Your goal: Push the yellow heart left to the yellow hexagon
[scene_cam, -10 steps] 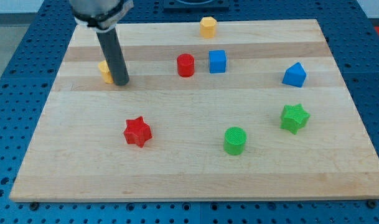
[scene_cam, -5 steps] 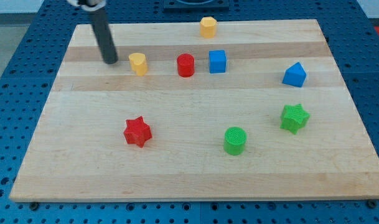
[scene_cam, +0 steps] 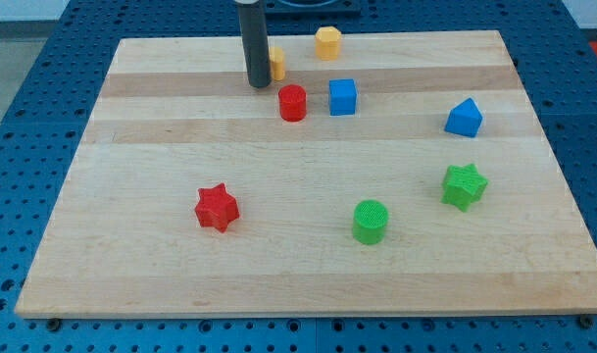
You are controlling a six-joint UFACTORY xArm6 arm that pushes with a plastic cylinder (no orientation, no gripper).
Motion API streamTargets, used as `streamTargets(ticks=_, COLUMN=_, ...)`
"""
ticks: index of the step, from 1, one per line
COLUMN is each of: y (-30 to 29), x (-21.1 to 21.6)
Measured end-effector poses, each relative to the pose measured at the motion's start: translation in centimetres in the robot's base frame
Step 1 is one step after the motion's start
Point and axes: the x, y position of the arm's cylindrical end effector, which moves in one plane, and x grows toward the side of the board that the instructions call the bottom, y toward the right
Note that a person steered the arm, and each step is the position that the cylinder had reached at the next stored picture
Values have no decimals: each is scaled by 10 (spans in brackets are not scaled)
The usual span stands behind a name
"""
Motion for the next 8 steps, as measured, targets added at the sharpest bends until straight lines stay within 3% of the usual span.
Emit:
streamTargets(ticks=2, y=13, x=-49)
streamTargets(ticks=4, y=-3, x=-23)
streamTargets(ticks=6, y=12, x=-63)
streamTargets(ticks=8, y=24, x=-76)
